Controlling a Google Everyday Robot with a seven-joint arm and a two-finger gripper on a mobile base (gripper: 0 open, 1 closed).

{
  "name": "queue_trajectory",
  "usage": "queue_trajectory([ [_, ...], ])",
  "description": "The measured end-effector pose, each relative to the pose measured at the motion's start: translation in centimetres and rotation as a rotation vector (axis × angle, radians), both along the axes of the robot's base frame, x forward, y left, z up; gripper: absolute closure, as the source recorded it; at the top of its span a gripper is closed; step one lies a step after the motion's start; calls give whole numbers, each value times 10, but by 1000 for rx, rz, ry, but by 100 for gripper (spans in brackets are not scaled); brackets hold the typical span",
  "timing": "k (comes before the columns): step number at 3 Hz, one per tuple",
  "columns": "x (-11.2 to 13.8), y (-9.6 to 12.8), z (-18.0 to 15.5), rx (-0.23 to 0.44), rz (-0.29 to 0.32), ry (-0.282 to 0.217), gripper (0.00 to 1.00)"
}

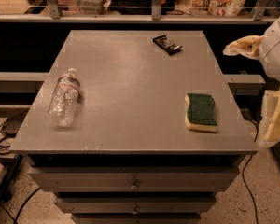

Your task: Pick water bottle

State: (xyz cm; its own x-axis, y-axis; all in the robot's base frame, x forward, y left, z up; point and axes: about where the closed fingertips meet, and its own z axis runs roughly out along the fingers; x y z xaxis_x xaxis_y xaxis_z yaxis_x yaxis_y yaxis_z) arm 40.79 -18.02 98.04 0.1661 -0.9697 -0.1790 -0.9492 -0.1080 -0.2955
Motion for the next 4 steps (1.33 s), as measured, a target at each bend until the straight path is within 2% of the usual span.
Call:
queue_trajectory([
  [1, 0, 0, 0, 0, 0, 0, 0],
  [2, 14, 28, 6, -5, 87, -30, 0],
  [4, 54, 123, 23, -59, 383, -98, 0],
])
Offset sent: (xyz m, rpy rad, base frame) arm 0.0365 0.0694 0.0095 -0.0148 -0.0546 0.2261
